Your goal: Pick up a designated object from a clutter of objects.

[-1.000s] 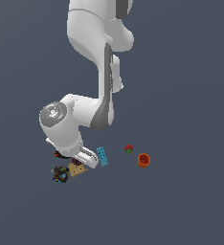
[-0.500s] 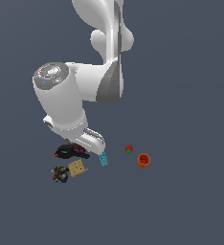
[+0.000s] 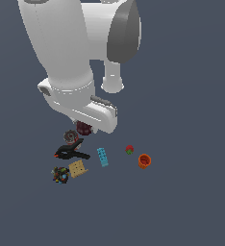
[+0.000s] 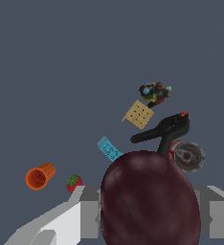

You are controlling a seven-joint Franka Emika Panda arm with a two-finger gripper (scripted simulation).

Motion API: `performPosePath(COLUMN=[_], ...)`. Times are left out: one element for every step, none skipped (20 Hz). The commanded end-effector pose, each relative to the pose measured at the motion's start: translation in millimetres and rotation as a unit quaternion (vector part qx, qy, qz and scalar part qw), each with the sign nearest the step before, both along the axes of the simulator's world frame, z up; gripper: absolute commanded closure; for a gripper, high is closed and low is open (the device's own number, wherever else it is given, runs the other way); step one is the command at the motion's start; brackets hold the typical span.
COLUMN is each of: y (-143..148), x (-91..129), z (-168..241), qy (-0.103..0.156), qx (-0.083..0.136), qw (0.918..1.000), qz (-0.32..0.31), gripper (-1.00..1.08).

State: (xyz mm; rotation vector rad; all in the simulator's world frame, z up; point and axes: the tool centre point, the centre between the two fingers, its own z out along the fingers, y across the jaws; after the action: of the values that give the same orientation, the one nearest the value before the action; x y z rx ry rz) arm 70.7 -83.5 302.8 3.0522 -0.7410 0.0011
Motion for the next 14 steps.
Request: performPosePath(y=[7,9,11,13,15,17,18,19,20,21,22,22,23,23], x=[-2,-2,-3,-3,-3,-3,-3,-3,-3,-3,-3,-3,-3,-3], z=[23,31,38,44,50,55,60,64,68,71,73,75,76,76], qy=[0.000,0.000,0.000,0.000,0.000,0.000,0.000,0.000,0.000,0.000,0.000,0.000,0.000,0.000], qx=[0.000,0.000,0.000,0.000,0.000,0.000,0.000,0.000,0.000,0.000,0.000,0.000,0.000,0.000], qw=[1.0000,1.0000,1.0000,1.0000,1.0000,1.0000,1.0000,1.0000,1.0000,1.0000,1.0000,1.0000,1.0000,1.0000], qz=[0.000,0.000,0.000,0.000,0.000,0.000,0.000,0.000,0.000,0.000,0.000,0.000,0.000,0.000], gripper=[1.08,1.08,1.08,1.08,1.08,1.08,1.08,1.08,1.08,1.08,1.08,1.08,1.08,1.08])
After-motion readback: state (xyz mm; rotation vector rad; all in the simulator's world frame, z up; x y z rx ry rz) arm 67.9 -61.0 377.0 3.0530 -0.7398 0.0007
